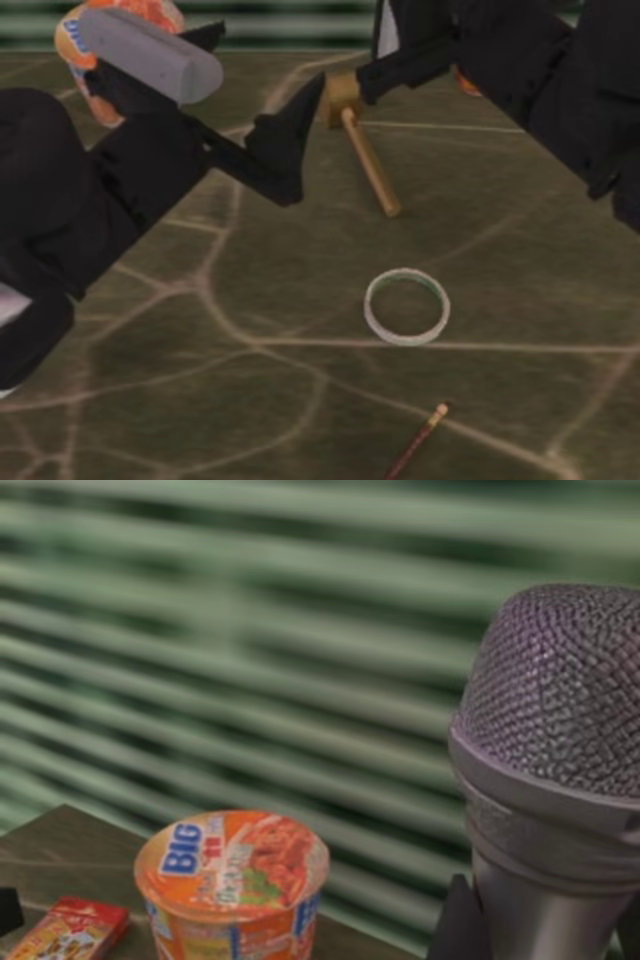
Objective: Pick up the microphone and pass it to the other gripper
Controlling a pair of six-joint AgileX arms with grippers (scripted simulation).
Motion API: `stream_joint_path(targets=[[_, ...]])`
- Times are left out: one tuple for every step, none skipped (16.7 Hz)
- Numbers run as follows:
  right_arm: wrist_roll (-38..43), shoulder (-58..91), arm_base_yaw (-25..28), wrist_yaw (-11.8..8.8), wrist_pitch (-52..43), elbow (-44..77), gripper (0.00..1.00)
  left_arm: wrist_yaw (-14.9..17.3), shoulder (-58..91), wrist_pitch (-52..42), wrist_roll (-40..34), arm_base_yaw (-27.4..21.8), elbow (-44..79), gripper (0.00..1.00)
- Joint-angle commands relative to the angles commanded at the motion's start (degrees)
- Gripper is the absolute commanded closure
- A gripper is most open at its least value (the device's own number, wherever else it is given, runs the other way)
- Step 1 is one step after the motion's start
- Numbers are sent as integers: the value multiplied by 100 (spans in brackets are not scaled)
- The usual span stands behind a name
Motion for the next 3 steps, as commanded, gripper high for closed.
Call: stream_joint_path(targets=[[-6, -62, -60, -60, 2, -56, 100, 20, -138, -24, -2, 25, -132, 0], [-11, -100, -97, -96, 5, -90, 100, 34, -215, -38, -3, 40, -205, 0], [-12, -107, -103, -103, 6, -96, 100, 37, -232, -41, -3, 43, -220, 0]])
